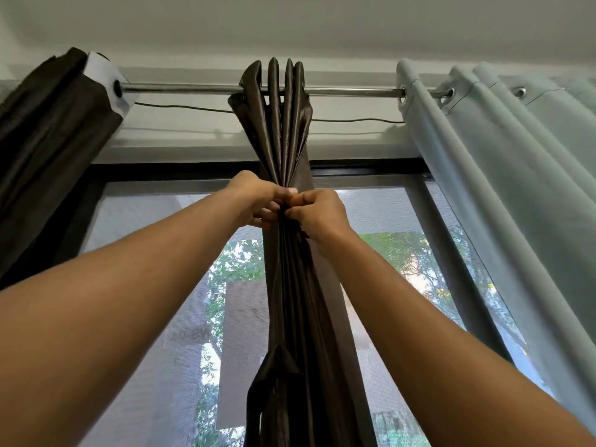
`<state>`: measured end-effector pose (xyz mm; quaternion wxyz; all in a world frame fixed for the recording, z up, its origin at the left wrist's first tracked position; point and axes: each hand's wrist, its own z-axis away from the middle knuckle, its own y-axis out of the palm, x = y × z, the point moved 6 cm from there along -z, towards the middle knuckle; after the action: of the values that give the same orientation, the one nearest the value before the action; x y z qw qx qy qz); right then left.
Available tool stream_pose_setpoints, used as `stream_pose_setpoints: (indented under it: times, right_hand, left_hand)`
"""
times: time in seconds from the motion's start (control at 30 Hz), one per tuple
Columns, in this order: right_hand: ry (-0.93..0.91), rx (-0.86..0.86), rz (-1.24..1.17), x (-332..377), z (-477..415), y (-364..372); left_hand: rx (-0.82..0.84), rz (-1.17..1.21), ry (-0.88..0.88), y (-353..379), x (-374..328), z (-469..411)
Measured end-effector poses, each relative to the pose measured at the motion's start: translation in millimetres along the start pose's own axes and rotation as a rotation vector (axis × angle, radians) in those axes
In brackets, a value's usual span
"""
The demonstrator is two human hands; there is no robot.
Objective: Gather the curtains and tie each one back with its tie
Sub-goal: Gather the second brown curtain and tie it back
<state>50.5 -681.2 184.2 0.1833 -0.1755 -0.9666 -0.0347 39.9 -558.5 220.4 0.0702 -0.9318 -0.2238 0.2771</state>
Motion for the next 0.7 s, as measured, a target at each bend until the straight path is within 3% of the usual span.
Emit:
stream_pose_setpoints:
  times: [0.1, 0.13, 0.23, 0.27, 0.37, 0.43, 0.57, 0.7]
  right_hand:
    - [0.086, 0.263, -0.107, -9.8, -4.8, -10.2]
    - [0.129, 0.244, -0.135, -17.5, -10.1, -19.3]
    - [0.211, -0.058, 0.025, -49.5, -34.2, -46.9]
    - [0.263, -0.073, 0.043, -59.6, -36.2, -45.6]
    - [0.496, 0.181, -0.059, -87.9, -31.3, -20.1]
    - [0.562, 0.256, -0.113, -95.1, -26.2, -12.8]
    - [0.497, 0.063, -0.204, -91.5, -32.4, -21.1]
    - [0.222, -0.181, 0.243, -58.3, -35.1, -50.1]
  left_hand:
    - [-0.052, -0.073, 0.029, -3.1, 1.1, -3.3]
    - [-0.079, -0.096, 0.045, -4.1, 0.2, -4.0]
    - [-0.139, -0.191, 0.109, -3.8, -3.4, -5.6]
    - [-0.152, -0.220, 0.119, -3.5, -3.8, -5.5]
    - [-0.160, -0.241, 0.115, -3.3, -2.6, -6.1]
    - [-0.158, -0.240, 0.105, -4.3, -1.0, -6.1]
    - [-0.164, -0.255, 0.099, -6.0, 1.5, -7.1]
    - [-0.176, -0.287, 0.096, -1.6, 2.9, -9.2]
